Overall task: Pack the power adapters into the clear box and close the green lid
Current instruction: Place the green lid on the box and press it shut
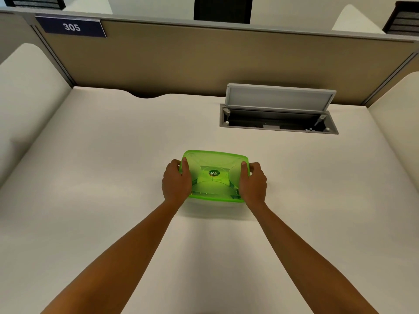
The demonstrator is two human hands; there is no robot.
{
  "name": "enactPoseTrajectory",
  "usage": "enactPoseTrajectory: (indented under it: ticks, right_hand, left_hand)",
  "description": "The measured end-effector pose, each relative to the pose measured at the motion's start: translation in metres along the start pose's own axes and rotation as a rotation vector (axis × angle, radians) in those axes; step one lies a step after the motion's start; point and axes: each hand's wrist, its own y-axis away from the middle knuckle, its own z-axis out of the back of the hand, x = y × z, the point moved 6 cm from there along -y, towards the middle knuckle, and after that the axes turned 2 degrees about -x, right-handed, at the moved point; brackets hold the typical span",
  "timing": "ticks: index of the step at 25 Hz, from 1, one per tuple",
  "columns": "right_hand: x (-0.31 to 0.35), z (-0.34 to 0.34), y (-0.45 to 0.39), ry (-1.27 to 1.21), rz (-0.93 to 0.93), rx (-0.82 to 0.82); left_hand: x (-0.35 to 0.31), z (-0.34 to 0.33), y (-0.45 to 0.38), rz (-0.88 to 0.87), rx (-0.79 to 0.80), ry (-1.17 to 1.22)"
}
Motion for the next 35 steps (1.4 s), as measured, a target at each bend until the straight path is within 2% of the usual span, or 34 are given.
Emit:
enactPoseTrajectory:
  ticks: [7, 9, 12, 15, 17, 20, 23, 27, 30, 33, 35]
  right_hand:
    - [0.006, 0.004, 0.004, 0.138, 0.057, -0.103]
    - [0.005, 0.005, 0.004, 0.135, 0.044, -0.116]
    - [0.003, 0.006, 0.005, 0.024, 0.016, -0.104]
    - [0.001, 0.01, 0.006, -0.13, -0.012, -0.082]
    - [0.002, 0.012, 0.006, -0.14, -0.017, -0.06]
    - [0.009, 0.001, 0.016, 0.016, -0.012, 0.0]
    - [0.009, -0.011, 0.033, 0.079, -0.042, 0.031]
    - [0.008, -0.008, 0.038, 0.147, -0.005, -0.04]
    - [0.01, -0.007, 0.042, 0.19, 0.011, -0.085]
    - [0.008, -0.006, 0.042, 0.108, -0.027, -0.069]
    - [0.005, -0.004, 0.039, -0.035, -0.049, -0.065]
  left_hand:
    - [0.003, -0.001, -0.002, -0.022, -0.034, -0.031]
    - [0.008, 0.0, -0.002, 0.0, -0.056, 0.028]
    - [0.016, 0.002, 0.0, 0.117, -0.084, 0.199]
    - [0.017, 0.004, 0.002, 0.139, -0.079, 0.243]
    - [0.009, 0.008, 0.004, 0.099, -0.085, 0.183]
    - [-0.012, 0.001, 0.012, -0.049, -0.107, -0.186]
    - [-0.023, -0.015, 0.029, -0.09, -0.097, -0.37]
    - [-0.027, -0.014, 0.034, -0.169, -0.166, -0.335]
    - [-0.029, -0.013, 0.035, -0.162, -0.194, -0.343]
    - [-0.024, -0.011, 0.037, -0.12, -0.158, -0.22]
    - [-0.02, -0.008, 0.035, -0.063, -0.155, -0.145]
